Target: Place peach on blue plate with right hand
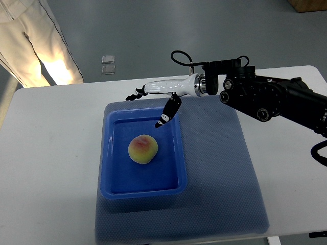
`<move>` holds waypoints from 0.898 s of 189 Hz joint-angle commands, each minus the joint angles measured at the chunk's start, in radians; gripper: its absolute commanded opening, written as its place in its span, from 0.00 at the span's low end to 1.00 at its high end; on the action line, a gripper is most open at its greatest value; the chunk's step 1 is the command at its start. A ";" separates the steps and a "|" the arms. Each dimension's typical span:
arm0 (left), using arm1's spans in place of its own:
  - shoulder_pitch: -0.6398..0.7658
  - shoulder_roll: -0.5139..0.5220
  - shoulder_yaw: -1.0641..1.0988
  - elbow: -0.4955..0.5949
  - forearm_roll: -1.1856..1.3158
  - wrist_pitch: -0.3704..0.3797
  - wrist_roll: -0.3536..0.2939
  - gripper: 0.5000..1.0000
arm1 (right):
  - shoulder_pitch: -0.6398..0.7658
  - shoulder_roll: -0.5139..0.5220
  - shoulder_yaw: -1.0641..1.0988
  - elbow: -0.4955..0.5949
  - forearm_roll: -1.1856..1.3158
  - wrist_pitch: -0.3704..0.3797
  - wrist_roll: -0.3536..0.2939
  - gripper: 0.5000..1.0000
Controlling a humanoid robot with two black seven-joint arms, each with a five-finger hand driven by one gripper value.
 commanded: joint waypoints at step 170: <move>0.000 0.000 0.000 0.000 0.000 0.000 0.000 1.00 | -0.458 0.034 0.507 -0.129 1.057 -0.143 0.007 0.86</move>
